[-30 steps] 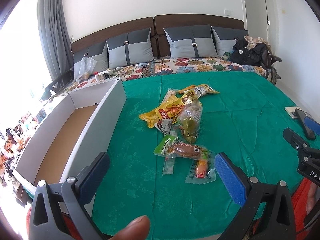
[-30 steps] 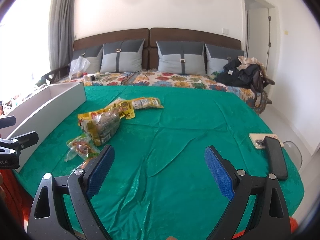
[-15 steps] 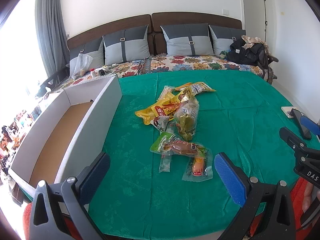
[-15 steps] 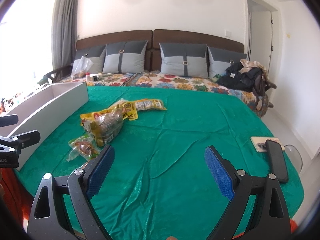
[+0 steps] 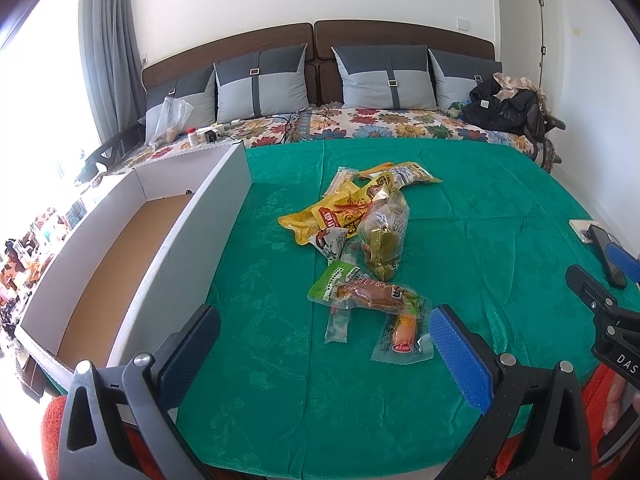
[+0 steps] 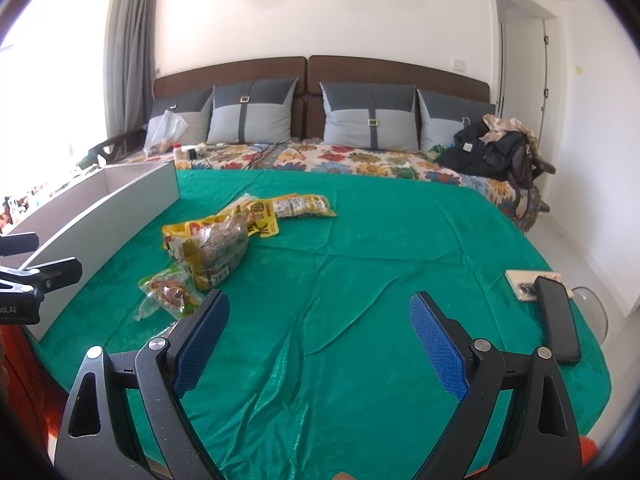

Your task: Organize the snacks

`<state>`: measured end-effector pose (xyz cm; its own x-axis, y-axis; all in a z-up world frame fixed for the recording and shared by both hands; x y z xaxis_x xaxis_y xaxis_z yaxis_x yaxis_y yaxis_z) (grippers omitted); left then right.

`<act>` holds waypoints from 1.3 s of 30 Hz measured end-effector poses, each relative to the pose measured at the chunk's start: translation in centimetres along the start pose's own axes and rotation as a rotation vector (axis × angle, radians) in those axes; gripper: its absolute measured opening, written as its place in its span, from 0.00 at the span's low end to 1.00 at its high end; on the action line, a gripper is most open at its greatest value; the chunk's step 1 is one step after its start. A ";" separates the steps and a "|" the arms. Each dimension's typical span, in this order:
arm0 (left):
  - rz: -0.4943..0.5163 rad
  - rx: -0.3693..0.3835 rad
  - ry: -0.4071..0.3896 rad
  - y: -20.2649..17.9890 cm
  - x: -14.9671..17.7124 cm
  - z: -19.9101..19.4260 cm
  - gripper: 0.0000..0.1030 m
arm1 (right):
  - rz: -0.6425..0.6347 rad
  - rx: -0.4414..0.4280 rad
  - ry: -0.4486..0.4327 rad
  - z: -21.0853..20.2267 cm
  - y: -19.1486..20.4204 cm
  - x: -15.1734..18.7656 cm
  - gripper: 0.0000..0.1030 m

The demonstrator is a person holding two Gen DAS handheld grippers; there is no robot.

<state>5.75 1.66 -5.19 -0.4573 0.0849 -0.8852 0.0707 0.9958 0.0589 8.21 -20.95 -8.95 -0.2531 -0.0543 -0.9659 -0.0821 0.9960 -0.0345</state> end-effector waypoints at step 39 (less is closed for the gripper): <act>-0.024 0.002 -0.017 0.4 0.2 0.1 1.00 | -0.013 -0.014 0.002 0.6 0.7 0.7 0.91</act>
<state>5.79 2.06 -5.39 -0.4439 0.0599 -0.8941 0.0615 0.9974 0.0363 8.56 -20.20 -9.76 -0.2542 -0.0672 -0.9648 -0.0987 0.9942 -0.0432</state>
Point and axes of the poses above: each gripper's, at about its wrist camera, not at the fingertips, and z roughly the way its jaws point, y to its left, x to its underside, the point moved 7 cm from there along z, roughly the way its jaws point, and after that the axes turned 14 degrees about -y, right-handed, at the moved point
